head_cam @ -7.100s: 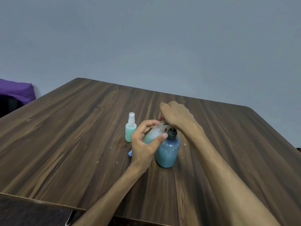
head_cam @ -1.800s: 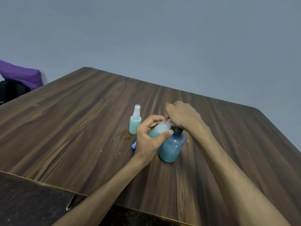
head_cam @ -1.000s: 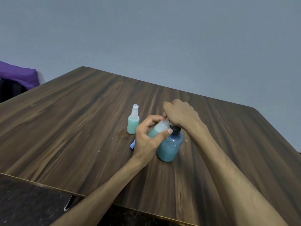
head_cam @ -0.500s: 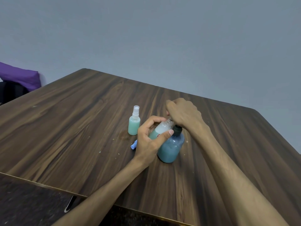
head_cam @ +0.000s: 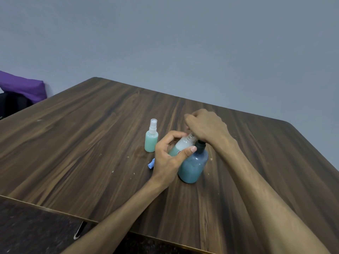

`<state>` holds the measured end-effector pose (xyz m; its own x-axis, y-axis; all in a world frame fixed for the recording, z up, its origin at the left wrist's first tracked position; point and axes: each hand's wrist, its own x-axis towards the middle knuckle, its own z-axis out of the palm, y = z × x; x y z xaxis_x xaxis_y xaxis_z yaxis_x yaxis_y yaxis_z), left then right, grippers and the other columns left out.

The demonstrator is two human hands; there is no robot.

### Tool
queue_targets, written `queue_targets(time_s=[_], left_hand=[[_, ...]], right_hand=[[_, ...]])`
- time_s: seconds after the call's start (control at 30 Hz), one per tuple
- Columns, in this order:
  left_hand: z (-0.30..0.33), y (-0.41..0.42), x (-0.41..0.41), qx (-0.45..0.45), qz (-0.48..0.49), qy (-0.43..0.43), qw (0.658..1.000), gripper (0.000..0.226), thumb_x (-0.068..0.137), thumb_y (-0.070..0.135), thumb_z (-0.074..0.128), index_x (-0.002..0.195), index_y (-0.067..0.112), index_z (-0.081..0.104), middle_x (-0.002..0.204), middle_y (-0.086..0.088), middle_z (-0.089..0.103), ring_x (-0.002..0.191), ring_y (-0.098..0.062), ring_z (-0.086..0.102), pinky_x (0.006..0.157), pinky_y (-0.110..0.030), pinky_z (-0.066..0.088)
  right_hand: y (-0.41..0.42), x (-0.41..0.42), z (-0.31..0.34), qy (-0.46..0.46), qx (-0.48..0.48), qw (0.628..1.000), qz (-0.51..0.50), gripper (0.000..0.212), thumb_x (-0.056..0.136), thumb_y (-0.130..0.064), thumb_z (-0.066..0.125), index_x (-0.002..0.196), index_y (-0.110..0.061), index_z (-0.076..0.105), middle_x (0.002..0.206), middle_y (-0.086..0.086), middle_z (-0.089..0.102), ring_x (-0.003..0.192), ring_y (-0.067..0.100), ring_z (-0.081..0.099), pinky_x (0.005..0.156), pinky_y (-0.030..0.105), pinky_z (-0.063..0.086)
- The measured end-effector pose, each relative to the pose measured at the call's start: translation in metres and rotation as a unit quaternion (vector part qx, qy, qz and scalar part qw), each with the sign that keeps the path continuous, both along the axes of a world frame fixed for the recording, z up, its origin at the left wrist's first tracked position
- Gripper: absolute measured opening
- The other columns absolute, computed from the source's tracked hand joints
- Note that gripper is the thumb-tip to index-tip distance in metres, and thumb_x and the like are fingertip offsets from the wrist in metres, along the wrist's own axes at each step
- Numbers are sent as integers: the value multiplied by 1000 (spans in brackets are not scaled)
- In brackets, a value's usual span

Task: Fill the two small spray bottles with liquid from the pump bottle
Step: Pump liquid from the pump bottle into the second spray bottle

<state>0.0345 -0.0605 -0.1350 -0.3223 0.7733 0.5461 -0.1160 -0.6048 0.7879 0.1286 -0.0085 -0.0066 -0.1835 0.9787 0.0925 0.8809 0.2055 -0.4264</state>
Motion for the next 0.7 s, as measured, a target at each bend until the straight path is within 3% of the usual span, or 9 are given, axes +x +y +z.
queue_targets(time_s=[0.2, 0.37, 0.53, 0.7], left_hand=[[1, -2, 1, -3, -2, -1, 1000, 27, 80, 9, 84, 102, 10, 69, 97, 2, 76, 95, -14, 73, 85, -24, 56], [2, -1, 1, -1, 1, -2, 1000, 29, 79, 11, 86, 103, 14, 70, 100, -1, 76, 97, -19, 74, 86, -26, 57], [1, -3, 1, 5, 7, -8, 1000, 31, 78, 25, 84, 104, 15, 70, 101, -4, 76, 99, -25, 74, 87, -31, 59], [2, -3, 0, 0, 7, 2, 1000, 30, 77, 21, 86, 102, 19, 70, 99, 3, 76, 96, -17, 73, 86, -29, 58]], right_hand=[[-2, -1, -6, -11, 3, 1000, 3, 32, 93, -35, 49, 82, -15, 72, 79, 1, 68, 72, 19, 59, 71, 37, 41], [0, -1, -5, -5, -9, 1000, 2, 33, 94, -34, 47, 87, -16, 73, 83, 1, 68, 78, 24, 61, 76, 38, 42], [-1, 0, -5, -4, -2, 1000, 7, 35, 94, -36, 46, 86, -15, 73, 83, 2, 70, 77, 22, 61, 73, 38, 42], [0, -2, -6, -15, -37, 999, 18, 36, 94, -37, 44, 92, -17, 74, 88, 1, 70, 78, 20, 60, 75, 39, 43]])
